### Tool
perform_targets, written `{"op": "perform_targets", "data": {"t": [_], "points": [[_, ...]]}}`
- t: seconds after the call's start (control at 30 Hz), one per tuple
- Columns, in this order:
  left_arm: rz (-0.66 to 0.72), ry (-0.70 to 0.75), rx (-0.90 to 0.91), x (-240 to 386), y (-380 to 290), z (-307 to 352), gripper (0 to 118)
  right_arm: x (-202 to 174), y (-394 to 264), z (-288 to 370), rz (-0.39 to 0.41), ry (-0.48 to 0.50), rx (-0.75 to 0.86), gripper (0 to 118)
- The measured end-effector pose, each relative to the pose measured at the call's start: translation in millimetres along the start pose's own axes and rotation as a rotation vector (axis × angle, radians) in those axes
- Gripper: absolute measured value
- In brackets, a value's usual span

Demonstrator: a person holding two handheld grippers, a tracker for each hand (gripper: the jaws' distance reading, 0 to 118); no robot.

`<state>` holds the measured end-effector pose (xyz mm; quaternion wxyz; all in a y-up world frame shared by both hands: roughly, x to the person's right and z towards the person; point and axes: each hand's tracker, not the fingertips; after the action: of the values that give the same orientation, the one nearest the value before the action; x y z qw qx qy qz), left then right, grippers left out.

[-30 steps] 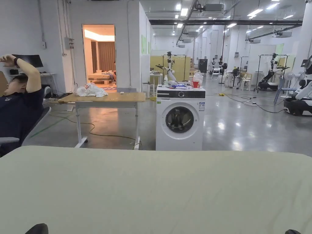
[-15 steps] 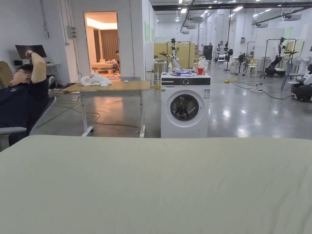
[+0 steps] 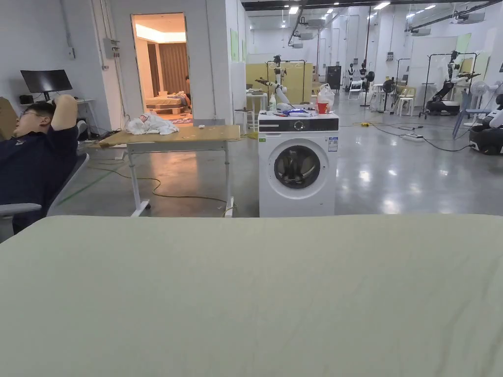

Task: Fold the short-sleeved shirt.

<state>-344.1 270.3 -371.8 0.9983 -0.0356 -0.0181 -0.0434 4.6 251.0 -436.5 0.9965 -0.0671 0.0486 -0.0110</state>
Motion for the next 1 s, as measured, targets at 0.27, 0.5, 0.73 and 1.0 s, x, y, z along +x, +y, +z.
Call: {"op": "perform_targets", "data": {"t": [0.27, 0.5, 0.73, 1.0], "points": [[0.005, -0.022, 0.015, 3, 7, 1, 0, -5, 2, -2, -0.001, 0.010, 0.006, 0], [0.026, -0.018, 0.018, 2, 12, 1, 0, -13, -1, -5, 0.008, 0.035, 0.002, 0], [0.047, -0.035, 0.030, 3, 16, 0, 0, -16, -1, -2, 0.031, 0.045, 0.008, 0], [0.068, 0.051, 0.012, -17, 13, 8, 0, -31, -1, -14, 0.041, 0.110, 0.001, 0]]}}
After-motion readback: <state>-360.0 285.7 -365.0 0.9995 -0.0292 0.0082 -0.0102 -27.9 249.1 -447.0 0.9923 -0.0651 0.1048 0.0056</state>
